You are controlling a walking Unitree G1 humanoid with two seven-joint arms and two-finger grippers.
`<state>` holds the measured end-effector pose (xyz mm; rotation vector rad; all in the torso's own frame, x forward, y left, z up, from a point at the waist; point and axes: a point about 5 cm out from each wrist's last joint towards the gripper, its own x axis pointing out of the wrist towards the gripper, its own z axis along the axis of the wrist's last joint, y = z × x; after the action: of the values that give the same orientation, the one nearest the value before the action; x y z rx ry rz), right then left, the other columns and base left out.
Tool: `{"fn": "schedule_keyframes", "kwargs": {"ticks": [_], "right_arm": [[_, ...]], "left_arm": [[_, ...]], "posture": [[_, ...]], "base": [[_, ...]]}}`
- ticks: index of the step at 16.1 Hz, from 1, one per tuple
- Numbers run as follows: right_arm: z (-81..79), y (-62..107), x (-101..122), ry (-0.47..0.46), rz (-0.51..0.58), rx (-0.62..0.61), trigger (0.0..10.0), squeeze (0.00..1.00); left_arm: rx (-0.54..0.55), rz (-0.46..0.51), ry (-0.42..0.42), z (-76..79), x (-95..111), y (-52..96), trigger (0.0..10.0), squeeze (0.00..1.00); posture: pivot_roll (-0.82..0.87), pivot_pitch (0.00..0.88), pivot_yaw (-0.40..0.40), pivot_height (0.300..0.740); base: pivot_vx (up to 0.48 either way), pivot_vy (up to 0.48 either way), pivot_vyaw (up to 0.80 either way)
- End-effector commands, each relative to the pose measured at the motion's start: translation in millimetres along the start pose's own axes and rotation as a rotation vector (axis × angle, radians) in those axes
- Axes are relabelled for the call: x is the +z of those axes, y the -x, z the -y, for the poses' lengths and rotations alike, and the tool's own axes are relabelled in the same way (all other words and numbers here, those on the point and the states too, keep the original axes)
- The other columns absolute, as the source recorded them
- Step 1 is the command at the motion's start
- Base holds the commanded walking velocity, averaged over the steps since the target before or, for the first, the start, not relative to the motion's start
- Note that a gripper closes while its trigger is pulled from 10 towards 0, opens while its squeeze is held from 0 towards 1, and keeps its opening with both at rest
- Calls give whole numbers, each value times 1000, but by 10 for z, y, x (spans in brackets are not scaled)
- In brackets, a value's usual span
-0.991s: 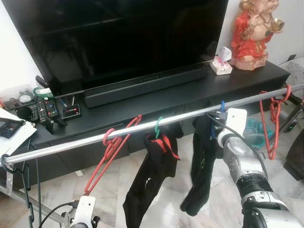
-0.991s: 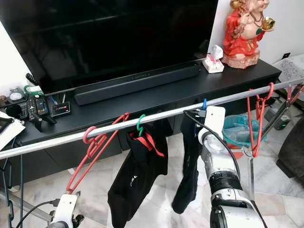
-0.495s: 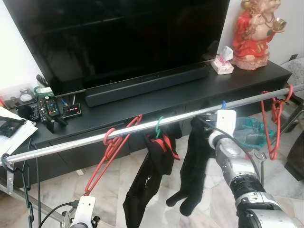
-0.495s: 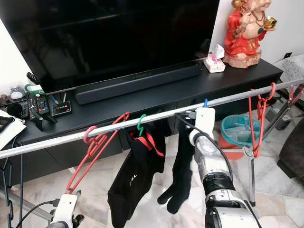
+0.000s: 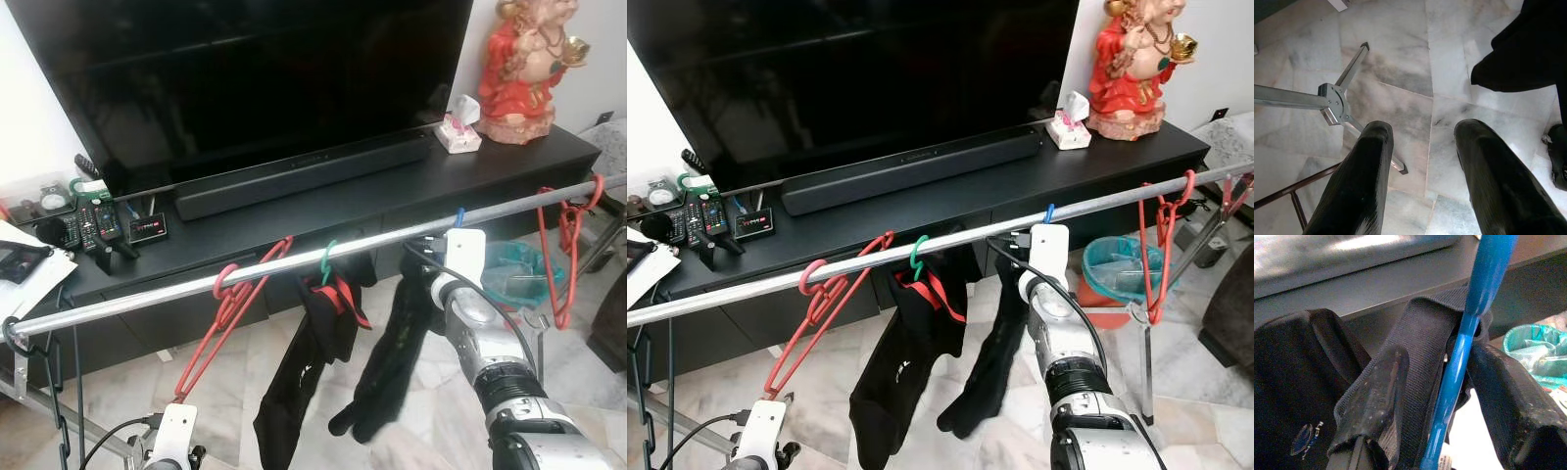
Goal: Hang hanger
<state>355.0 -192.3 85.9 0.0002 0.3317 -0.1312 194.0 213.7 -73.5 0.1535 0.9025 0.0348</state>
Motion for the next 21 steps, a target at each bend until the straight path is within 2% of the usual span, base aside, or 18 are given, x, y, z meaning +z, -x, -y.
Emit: {"fn": "schedule_keyframes", "kwargs": {"ticks": [1, 5, 8, 10, 12, 18, 21], "right_arm": [[8, -15, 14, -41, -17, -17, 10000, 0], [73, -24, -29, -95, -57, -77, 10000, 0], [62, -24, -63, -112, -78, -68, 10000, 0], [-8, -34, -45, -145, -66, -15, 10000, 0], [-64, -47, -3, -131, -54, 22, 10000, 0], [-29, -82, 35, -134, -66, -8, 10000, 0], [3, -87, 2, -171, -89, -37, 10000, 0]], "left_arm": [[6, -15, -9, -10, -39, 7, 10000, 0], [7, -14, -10, -11, -37, 7, 10000, 0], [7, -13, -11, -11, -37, 7, 10000, 0], [8, -12, -11, -12, -37, 7, 10000, 0], [9, -11, -12, -12, -40, 8, 10000, 0], [10, -8, -9, -5, -44, 9, 10000, 0], [10, -7, -7, -2, -46, 10, 10000, 0]], "posture": [[-202, 0, 57, 740], [-202, 0, 57, 740], [-202, 0, 57, 740], [-201, 0, 57, 740], [-202, 0, 56, 740], [-200, 0, 53, 740], [-201, 0, 52, 740]], "base": [[0, 0, 0], [0, 0, 0], [0, 0, 0], [0, 0, 0], [0, 0, 0], [0, 0, 0], [0, 0, 0]]}}
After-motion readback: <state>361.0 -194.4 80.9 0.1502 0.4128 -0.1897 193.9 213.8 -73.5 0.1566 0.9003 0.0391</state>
